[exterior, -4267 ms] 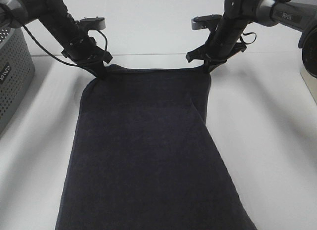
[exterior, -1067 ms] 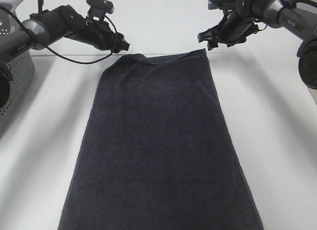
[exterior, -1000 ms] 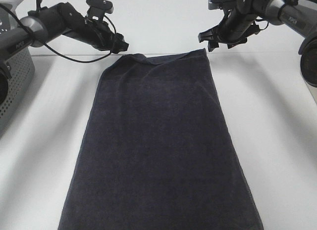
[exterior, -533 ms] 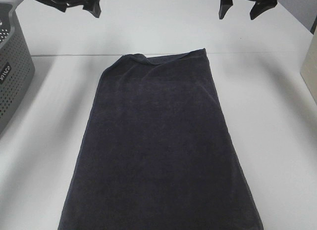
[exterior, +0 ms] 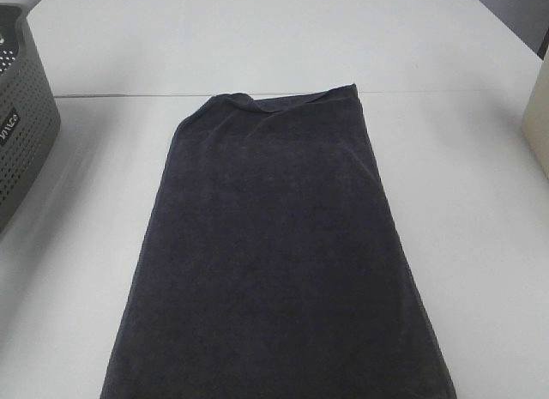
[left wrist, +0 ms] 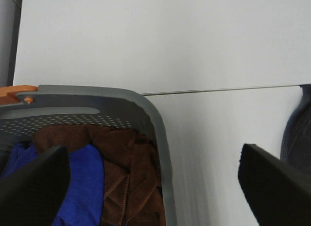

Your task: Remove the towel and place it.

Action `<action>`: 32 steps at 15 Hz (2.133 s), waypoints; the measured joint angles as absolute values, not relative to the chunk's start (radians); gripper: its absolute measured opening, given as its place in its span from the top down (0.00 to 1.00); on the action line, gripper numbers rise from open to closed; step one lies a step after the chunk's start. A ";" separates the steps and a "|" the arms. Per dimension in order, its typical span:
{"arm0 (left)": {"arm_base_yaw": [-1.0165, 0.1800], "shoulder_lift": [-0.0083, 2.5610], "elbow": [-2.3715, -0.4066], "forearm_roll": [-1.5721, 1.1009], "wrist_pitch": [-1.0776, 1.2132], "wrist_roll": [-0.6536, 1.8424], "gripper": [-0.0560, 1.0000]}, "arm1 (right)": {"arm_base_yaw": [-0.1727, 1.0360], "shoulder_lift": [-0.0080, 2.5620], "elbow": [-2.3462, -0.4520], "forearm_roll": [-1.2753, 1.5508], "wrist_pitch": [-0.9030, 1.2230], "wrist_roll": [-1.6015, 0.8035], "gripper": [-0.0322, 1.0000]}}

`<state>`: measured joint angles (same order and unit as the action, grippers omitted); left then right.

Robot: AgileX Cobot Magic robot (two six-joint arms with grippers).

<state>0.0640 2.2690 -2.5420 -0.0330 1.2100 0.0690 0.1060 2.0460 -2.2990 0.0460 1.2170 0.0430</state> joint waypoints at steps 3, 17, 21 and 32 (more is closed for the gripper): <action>0.064 2.160 -2.395 -0.056 1.209 0.064 0.11 | 0.107 1.867 -2.069 0.062 1.216 0.041 0.24; 0.064 0.793 -0.888 -0.031 0.940 0.042 0.15 | 0.111 0.476 -0.859 0.054 1.219 0.097 0.24; 0.064 0.554 -0.715 0.015 0.940 0.050 0.15 | 0.111 0.275 -0.742 0.028 1.220 0.073 0.24; 0.064 -0.003 -0.521 0.000 1.075 0.056 0.16 | 0.111 -0.005 -0.501 0.031 1.219 0.008 0.24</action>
<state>0.0640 -0.0030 -0.5210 0.0000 1.0750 0.0560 0.1110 -0.0050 -0.5010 0.0310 1.2190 0.0080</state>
